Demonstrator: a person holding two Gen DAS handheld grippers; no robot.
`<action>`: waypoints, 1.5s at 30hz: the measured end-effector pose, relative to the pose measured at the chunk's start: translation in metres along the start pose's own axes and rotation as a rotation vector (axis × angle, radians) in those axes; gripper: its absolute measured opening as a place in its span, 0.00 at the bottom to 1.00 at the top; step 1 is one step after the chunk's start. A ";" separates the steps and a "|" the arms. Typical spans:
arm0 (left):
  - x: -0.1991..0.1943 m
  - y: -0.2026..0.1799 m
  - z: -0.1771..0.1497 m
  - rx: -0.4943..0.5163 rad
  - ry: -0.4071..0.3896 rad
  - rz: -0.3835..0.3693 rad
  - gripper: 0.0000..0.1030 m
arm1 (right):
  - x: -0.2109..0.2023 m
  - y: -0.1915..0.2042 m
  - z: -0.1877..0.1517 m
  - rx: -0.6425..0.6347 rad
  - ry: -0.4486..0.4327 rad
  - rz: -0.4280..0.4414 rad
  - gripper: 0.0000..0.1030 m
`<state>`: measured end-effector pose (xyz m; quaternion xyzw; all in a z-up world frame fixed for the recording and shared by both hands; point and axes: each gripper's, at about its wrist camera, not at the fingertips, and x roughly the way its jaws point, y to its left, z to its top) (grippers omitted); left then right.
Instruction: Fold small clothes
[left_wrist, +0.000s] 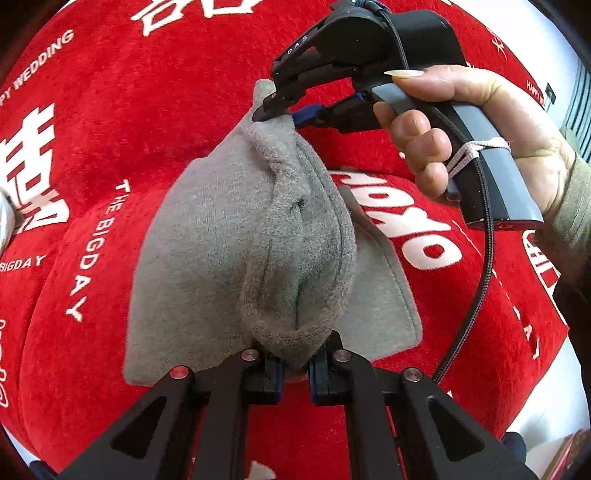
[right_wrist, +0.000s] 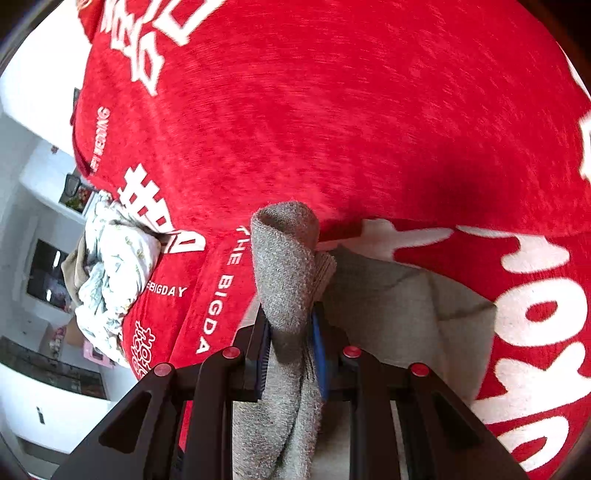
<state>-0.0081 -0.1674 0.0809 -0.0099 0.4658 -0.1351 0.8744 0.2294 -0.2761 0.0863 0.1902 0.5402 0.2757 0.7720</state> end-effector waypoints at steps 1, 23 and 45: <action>0.004 -0.004 0.001 0.004 0.009 -0.003 0.09 | -0.001 -0.005 -0.001 0.008 -0.001 0.002 0.22; 0.042 -0.067 0.006 0.126 0.101 -0.015 0.09 | -0.018 -0.093 -0.014 0.127 -0.071 0.096 0.22; 0.011 -0.031 0.002 0.058 0.123 -0.116 0.93 | -0.046 -0.097 -0.047 0.198 -0.186 0.086 0.66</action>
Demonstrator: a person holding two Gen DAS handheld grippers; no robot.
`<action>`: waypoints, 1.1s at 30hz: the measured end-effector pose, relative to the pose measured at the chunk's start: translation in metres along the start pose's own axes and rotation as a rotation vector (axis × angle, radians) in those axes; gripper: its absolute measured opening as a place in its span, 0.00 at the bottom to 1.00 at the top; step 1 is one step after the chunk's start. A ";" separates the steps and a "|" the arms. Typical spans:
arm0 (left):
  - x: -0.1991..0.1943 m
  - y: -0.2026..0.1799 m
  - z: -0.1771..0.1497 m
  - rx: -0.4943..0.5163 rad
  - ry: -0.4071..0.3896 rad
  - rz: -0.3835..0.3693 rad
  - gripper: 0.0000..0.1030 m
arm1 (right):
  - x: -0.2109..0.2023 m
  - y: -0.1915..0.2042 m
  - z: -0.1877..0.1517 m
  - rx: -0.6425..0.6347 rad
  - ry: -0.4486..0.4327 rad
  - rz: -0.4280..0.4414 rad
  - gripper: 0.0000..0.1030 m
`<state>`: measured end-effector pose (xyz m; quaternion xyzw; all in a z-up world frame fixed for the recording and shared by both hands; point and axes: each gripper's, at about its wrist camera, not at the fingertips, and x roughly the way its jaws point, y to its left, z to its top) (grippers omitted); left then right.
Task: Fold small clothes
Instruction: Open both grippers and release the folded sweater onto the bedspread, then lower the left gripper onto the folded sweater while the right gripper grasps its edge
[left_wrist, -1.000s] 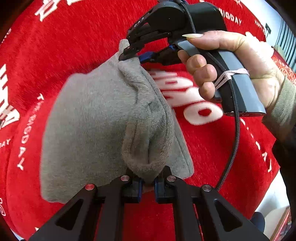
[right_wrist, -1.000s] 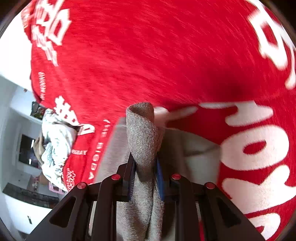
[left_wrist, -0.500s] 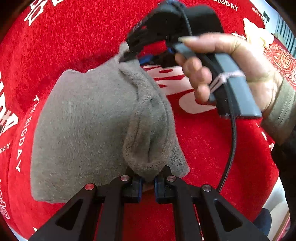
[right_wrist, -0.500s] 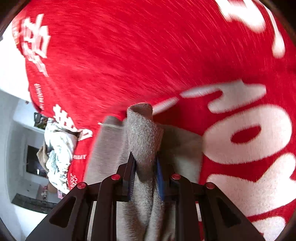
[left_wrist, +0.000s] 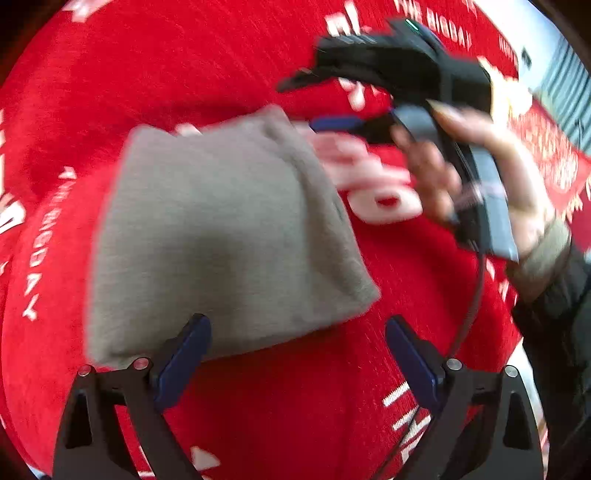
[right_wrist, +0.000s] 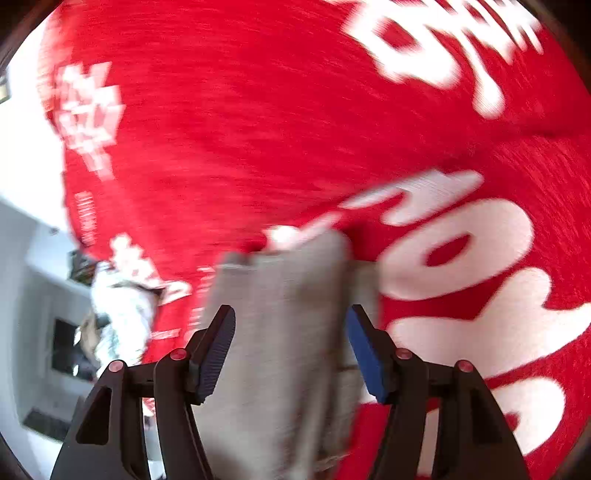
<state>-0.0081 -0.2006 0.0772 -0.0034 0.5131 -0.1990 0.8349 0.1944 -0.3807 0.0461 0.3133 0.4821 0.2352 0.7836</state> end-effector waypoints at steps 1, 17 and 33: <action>-0.008 0.005 -0.001 -0.014 -0.018 -0.016 0.93 | -0.002 0.014 -0.004 -0.033 -0.004 0.035 0.70; 0.004 0.128 0.024 -0.320 0.000 0.045 0.93 | -0.007 0.000 -0.045 0.001 0.009 -0.024 0.75; -0.004 0.152 0.028 -0.316 -0.006 0.104 0.95 | -0.045 0.015 -0.133 -0.059 -0.043 -0.025 0.77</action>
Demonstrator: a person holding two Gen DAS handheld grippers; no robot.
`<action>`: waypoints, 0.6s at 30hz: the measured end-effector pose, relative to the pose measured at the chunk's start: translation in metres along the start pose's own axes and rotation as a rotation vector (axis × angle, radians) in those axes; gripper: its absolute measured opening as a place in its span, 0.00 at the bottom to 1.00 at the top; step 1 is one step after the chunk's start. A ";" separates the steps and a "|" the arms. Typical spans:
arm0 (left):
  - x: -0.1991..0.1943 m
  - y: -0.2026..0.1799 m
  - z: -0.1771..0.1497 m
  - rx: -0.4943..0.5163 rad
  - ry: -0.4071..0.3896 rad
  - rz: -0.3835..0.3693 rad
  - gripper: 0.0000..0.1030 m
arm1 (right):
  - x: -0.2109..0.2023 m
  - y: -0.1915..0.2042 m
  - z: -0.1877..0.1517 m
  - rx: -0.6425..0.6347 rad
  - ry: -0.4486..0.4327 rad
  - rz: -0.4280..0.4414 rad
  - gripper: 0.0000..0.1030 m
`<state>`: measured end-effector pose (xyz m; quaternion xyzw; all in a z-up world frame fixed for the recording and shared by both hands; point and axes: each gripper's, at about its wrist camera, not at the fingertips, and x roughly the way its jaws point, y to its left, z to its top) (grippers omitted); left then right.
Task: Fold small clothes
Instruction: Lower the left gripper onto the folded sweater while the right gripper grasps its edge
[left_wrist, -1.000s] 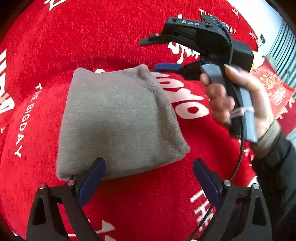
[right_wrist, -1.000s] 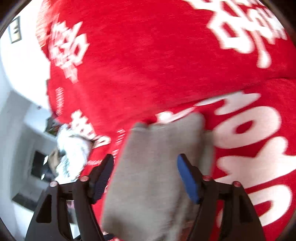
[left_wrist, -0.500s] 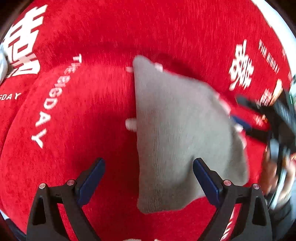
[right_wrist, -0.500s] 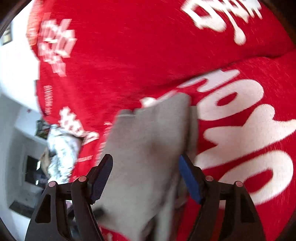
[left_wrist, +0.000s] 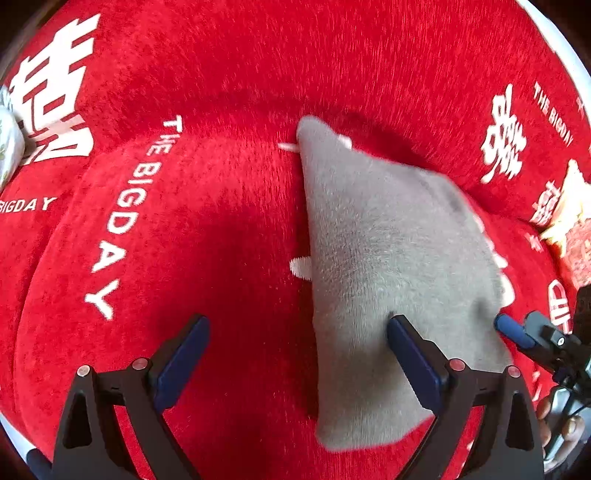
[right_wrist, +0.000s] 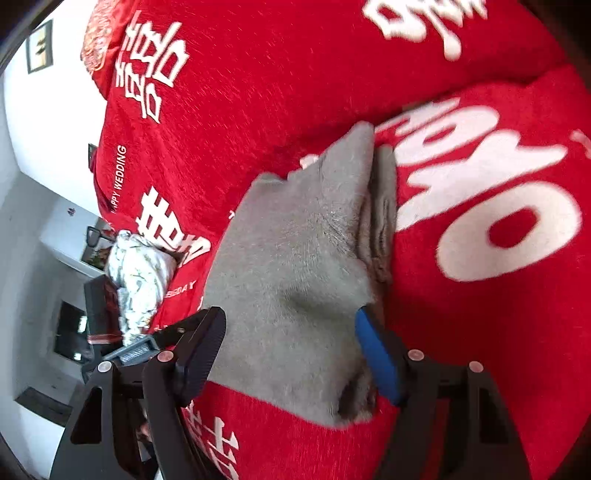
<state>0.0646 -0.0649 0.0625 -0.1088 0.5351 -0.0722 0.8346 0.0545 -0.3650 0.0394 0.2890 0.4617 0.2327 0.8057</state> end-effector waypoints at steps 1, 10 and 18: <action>-0.006 0.002 0.001 -0.007 -0.018 -0.011 0.95 | -0.006 0.004 -0.001 -0.020 -0.018 -0.040 0.80; -0.012 -0.026 -0.010 0.109 -0.042 0.041 0.95 | -0.023 0.042 -0.001 -0.083 -0.056 -0.025 0.80; 0.002 -0.006 -0.046 0.129 -0.006 0.097 0.95 | 0.005 0.024 -0.032 -0.042 0.022 -0.057 0.80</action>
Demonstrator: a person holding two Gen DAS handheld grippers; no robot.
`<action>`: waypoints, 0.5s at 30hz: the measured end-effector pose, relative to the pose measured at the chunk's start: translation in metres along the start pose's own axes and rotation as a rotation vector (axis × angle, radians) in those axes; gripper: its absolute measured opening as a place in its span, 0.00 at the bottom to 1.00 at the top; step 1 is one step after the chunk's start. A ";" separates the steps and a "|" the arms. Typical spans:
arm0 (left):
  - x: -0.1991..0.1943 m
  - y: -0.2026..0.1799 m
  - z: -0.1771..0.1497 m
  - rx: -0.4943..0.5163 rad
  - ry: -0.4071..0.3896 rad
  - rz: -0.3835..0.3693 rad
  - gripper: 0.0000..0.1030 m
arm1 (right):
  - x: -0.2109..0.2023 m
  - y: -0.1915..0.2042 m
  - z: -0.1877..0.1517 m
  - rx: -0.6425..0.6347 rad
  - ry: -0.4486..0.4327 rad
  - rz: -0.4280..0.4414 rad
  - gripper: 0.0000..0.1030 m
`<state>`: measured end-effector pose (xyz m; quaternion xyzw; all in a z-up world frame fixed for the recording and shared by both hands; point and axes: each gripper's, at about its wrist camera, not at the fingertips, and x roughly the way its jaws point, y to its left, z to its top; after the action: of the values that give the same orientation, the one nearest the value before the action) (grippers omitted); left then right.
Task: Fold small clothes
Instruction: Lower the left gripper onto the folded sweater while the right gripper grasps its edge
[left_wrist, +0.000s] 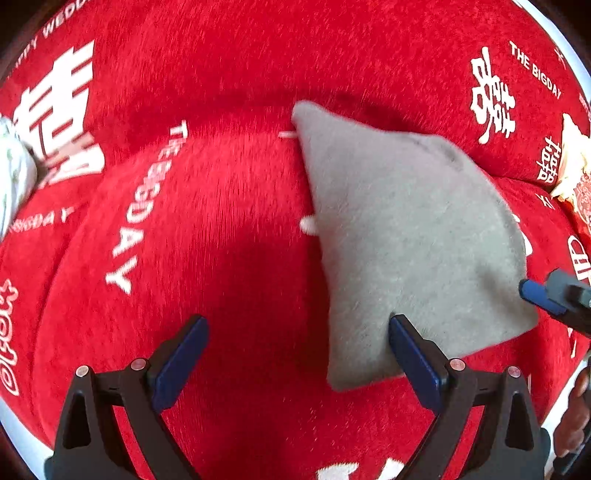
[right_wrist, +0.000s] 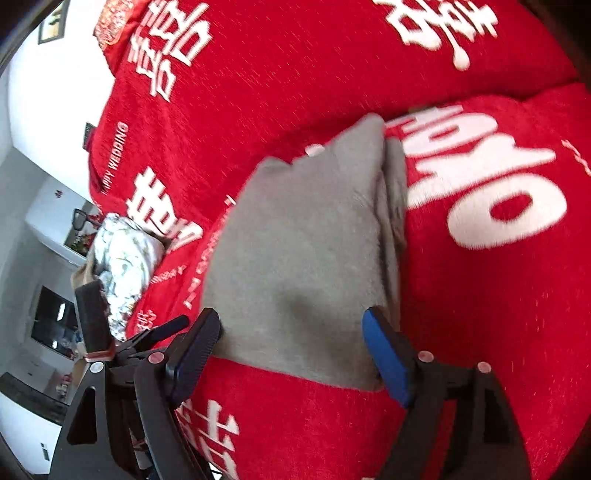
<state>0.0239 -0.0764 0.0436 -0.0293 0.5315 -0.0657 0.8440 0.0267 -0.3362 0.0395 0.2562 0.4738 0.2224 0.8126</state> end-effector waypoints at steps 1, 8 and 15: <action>-0.001 0.002 -0.003 -0.002 0.002 -0.006 0.95 | 0.000 0.000 -0.002 -0.008 -0.001 -0.006 0.80; -0.029 0.006 0.016 0.037 -0.076 -0.015 0.95 | -0.039 0.001 0.011 -0.066 -0.085 -0.159 0.82; -0.005 0.013 0.065 -0.051 -0.030 -0.070 0.95 | -0.038 -0.025 0.053 0.016 -0.104 -0.204 0.84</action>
<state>0.0816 -0.0641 0.0753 -0.0705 0.5189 -0.0812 0.8480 0.0590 -0.3888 0.0710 0.2241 0.4565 0.1211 0.8525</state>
